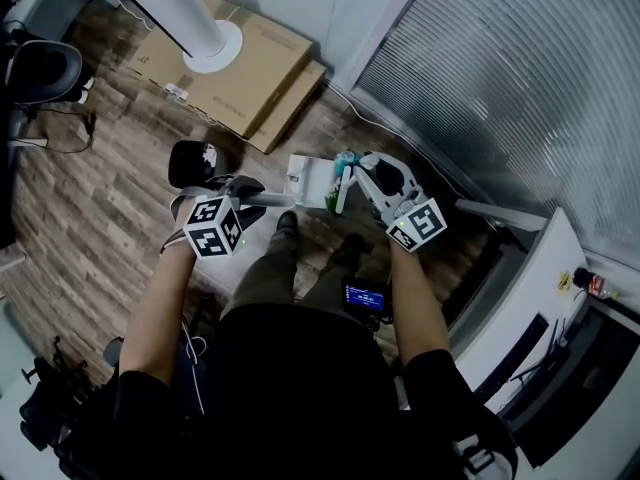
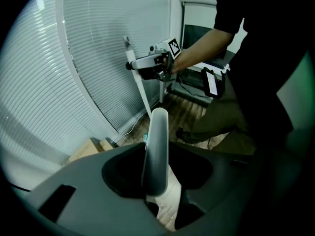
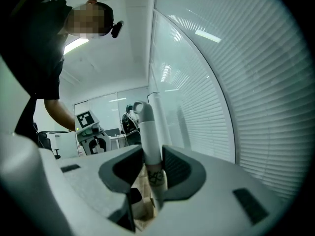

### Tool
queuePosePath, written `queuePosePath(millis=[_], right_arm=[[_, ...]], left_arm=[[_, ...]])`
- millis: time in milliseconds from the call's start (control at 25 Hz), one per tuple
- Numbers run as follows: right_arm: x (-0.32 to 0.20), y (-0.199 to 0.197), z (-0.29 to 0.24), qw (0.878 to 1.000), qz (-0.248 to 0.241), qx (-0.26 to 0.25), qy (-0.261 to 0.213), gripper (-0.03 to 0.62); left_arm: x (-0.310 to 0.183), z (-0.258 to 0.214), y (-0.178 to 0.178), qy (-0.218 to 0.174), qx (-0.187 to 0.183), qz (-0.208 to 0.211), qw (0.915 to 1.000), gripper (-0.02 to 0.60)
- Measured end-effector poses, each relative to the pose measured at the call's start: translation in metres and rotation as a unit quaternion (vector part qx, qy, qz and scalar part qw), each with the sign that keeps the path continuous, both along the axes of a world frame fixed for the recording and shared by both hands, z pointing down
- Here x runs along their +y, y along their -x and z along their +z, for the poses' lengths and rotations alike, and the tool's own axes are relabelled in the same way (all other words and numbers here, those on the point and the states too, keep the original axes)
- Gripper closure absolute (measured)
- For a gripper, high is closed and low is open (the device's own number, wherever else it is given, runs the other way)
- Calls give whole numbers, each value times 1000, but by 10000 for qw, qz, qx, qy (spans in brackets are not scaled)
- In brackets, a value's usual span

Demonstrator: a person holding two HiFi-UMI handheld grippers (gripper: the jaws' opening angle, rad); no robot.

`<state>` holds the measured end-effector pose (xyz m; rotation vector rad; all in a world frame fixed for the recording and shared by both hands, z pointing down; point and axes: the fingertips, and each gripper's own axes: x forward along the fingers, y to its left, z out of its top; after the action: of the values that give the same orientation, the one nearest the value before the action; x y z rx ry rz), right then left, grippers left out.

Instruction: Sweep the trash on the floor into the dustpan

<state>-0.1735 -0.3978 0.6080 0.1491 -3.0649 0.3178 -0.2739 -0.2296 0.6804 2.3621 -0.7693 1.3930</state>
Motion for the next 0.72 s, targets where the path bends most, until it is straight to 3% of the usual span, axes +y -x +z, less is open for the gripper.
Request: queuePosePath(millis=[360, 720], right_arm=[[13, 26, -29, 9988, -75, -475, 18, 480], [-4, -38, -63, 9994, 76, -232, -257, 485]], left_arm=[[7, 0, -1, -16, 141, -50, 9999, 445], [11, 1, 2, 2, 187, -121, 9998, 446]])
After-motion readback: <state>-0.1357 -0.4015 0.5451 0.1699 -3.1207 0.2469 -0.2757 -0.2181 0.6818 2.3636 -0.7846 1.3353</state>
